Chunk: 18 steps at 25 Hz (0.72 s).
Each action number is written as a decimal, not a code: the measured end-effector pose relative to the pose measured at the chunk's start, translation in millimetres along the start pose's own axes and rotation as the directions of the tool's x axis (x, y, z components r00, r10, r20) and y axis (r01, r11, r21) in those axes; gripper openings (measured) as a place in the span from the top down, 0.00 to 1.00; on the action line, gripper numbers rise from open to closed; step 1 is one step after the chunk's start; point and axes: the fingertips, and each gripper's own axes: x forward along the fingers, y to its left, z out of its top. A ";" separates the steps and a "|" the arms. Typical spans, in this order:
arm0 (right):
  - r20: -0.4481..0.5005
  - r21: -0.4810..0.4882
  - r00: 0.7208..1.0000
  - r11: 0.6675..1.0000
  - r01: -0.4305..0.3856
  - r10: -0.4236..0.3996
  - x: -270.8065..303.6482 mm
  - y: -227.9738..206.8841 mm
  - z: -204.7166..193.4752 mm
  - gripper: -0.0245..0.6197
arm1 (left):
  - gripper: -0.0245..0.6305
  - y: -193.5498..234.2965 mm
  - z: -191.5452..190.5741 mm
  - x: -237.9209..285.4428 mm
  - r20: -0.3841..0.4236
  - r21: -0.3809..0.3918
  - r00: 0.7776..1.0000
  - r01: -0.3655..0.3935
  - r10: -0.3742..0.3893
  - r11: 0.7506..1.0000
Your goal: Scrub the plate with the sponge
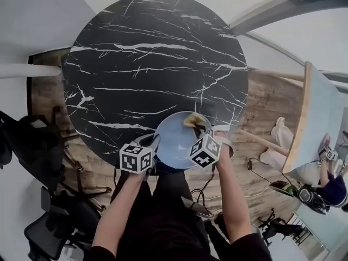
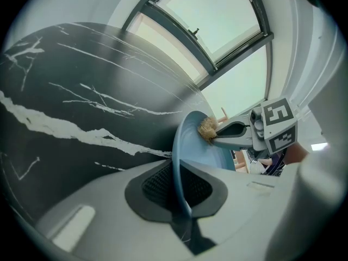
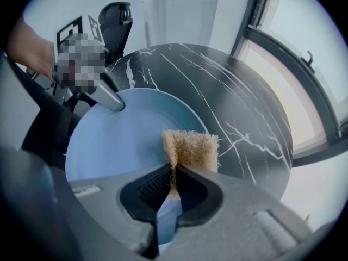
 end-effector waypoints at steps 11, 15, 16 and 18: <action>0.021 -0.214 0.986 0.963 0.165 -0.165 0.8 -6.3 -7.8 0.93 | 0.94 1.2 0.8 -0.5 0.024 -0.042 1.000 -0.012 0.013 0.999; 0.005 -0.184 0.986 0.969 0.165 -0.167 -1.0 -2.0 -17.2 0.93 | 0.93 2.3 1.2 -0.6 0.029 -0.066 0.999 -0.013 0.015 0.998; 0.000 -0.176 0.986 0.971 0.163 -0.166 -1.6 0.2 -20.4 0.93 | 0.93 2.5 1.2 -0.7 0.031 -0.070 0.999 -0.013 0.015 0.997; -0.009 -0.160 0.987 0.974 0.160 -0.163 -2.5 5.0 -27.1 0.93 | 0.93 2.9 1.4 -0.6 0.033 -0.075 0.999 -0.013 0.016 0.997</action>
